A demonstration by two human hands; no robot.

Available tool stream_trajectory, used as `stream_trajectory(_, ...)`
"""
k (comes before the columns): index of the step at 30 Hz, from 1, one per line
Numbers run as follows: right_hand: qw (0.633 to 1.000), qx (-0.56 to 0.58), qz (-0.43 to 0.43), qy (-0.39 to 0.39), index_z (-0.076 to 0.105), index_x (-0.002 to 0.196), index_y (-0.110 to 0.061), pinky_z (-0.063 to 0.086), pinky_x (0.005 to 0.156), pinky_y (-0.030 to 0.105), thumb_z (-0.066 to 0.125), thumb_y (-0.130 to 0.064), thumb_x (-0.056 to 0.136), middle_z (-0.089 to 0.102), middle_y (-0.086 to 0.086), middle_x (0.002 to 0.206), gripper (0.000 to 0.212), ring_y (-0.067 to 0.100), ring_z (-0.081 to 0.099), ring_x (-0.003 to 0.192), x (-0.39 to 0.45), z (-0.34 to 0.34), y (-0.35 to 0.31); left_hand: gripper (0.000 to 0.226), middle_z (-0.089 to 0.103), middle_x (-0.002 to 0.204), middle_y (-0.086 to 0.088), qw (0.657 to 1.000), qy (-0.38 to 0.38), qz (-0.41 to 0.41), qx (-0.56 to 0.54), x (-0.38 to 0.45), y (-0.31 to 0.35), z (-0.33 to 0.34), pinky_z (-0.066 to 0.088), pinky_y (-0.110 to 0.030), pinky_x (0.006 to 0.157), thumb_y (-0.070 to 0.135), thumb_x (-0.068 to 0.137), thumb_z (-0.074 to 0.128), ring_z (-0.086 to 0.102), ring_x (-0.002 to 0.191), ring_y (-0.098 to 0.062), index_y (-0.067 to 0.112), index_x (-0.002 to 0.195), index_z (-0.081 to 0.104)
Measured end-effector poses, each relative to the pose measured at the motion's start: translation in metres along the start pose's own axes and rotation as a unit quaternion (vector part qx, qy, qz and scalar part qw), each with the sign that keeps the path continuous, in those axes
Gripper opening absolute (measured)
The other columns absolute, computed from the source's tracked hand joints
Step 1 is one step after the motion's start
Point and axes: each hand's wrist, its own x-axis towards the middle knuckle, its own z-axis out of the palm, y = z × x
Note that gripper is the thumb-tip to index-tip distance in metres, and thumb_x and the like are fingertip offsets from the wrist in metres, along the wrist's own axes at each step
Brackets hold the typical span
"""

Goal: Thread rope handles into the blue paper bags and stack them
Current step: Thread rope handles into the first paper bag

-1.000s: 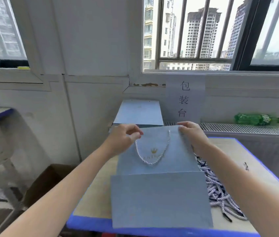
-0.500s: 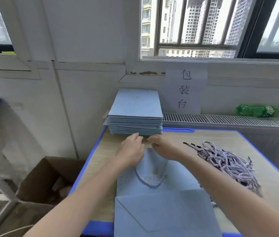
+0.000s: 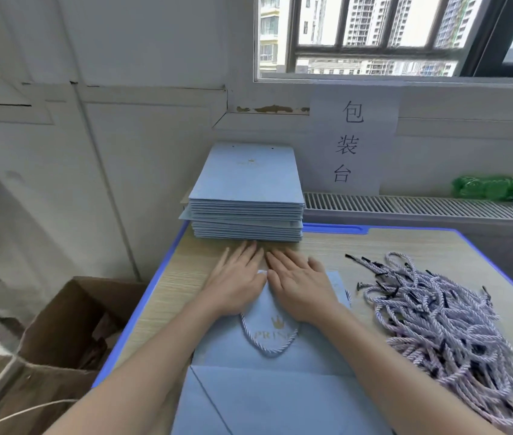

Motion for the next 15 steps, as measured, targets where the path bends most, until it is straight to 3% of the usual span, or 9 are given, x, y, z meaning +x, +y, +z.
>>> stream_trajectory(3, 0.999, 0.016, 0.014, 0.027, 0.023, 0.148, -0.024, 0.012, 0.112, 0.035, 0.017, -0.034, 0.101, 0.019, -0.011, 0.156, 0.048, 0.007, 0.01, 0.144, -0.005, 0.001, -0.006, 0.049, 0.02, 0.158, 0.0, 0.999, 0.008, 0.029, -0.025, 0.001, -0.002, -0.005, 0.006, -0.027, 0.115, 0.036, 0.103, 0.025, 0.014, 0.145, -0.012, 0.018, 0.15, 0.026)
stream_trajectory(9, 0.989, 0.115, -0.032, -0.082, 0.036, 0.144, -0.019, 0.018, 0.11, 0.026, 0.033, -0.029, 0.102, 0.021, 0.0, 0.156, 0.043, 0.015, 0.021, 0.142, -0.003, -0.036, 0.025, 0.046, 0.037, 0.147, -0.01, 0.999, -0.047, 0.023, 0.013, 0.002, 0.006, -0.038, 0.025, -0.033, 0.111, 0.035, 0.102, 0.032, 0.035, 0.134, -0.024, 0.011, 0.14, 0.044)
stream_trajectory(11, 0.994, 0.081, -0.017, -0.069, 0.024, 0.148, -0.023, 0.01, 0.115, 0.03, 0.027, -0.039, 0.102, 0.01, -0.003, 0.158, 0.049, 0.012, 0.011, 0.145, -0.01, -0.029, 0.038, 0.053, 0.026, 0.155, -0.008, 0.999, -0.044, 0.019, -0.001, -0.002, 0.01, -0.034, 0.017, -0.037, 0.116, 0.04, 0.102, 0.03, 0.023, 0.142, -0.021, 0.012, 0.147, 0.032)
stream_trajectory(13, 0.998, 0.025, -0.008, -0.054, 0.013, 0.151, -0.027, 0.002, 0.116, 0.032, 0.019, -0.047, 0.1, 0.003, -0.008, 0.159, 0.055, 0.008, 0.001, 0.145, -0.017, -0.014, 0.043, 0.06, 0.004, 0.161, -0.001, 0.999, -0.039, 0.016, 0.009, -0.01, 0.012, -0.013, 0.0, -0.04, 0.119, 0.046, 0.101, 0.024, 0.001, 0.147, -0.015, 0.016, 0.152, 0.012)
stream_trajectory(15, 0.999, 0.014, -0.005, -0.042, 0.01, 0.151, -0.027, 0.001, 0.116, 0.032, 0.017, -0.049, 0.099, 0.001, -0.01, 0.158, 0.057, 0.006, -0.002, 0.145, -0.016, -0.007, 0.045, 0.062, -0.002, 0.161, 0.003, 1.0, -0.02, 0.014, 0.011, -0.013, 0.011, 0.004, -0.008, -0.04, 0.118, 0.048, 0.101, 0.022, -0.007, 0.146, -0.01, 0.019, 0.153, 0.005)
